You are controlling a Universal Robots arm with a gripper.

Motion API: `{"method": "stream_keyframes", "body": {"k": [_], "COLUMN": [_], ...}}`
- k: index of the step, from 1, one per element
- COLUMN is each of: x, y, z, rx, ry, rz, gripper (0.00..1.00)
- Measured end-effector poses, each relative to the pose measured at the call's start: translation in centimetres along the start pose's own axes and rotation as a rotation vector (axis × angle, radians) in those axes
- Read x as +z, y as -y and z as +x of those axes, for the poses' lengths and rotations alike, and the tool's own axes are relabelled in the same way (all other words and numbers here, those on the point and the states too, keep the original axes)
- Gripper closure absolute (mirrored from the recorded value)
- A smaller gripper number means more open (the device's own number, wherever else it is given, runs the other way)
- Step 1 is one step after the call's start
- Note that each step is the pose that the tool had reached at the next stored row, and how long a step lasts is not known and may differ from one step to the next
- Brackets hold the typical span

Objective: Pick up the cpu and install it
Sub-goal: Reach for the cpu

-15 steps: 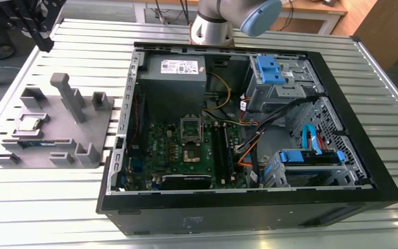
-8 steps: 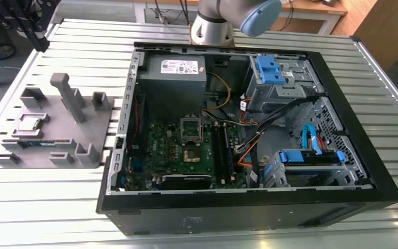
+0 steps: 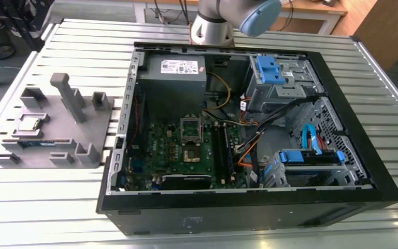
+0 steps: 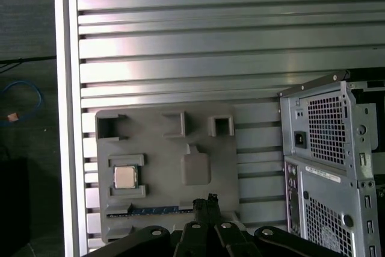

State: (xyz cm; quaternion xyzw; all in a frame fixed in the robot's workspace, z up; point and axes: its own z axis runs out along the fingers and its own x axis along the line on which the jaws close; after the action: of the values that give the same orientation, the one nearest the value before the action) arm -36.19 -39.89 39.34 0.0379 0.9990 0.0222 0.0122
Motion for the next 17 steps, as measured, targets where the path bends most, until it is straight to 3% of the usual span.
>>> {"method": "stream_keyframes", "body": {"k": [17], "x": [-0.05], "y": [0.14], "z": [1.88], "rx": [0.000], "ry": [0.0000], "rz": [-0.0001], "gripper": [0.89]}}
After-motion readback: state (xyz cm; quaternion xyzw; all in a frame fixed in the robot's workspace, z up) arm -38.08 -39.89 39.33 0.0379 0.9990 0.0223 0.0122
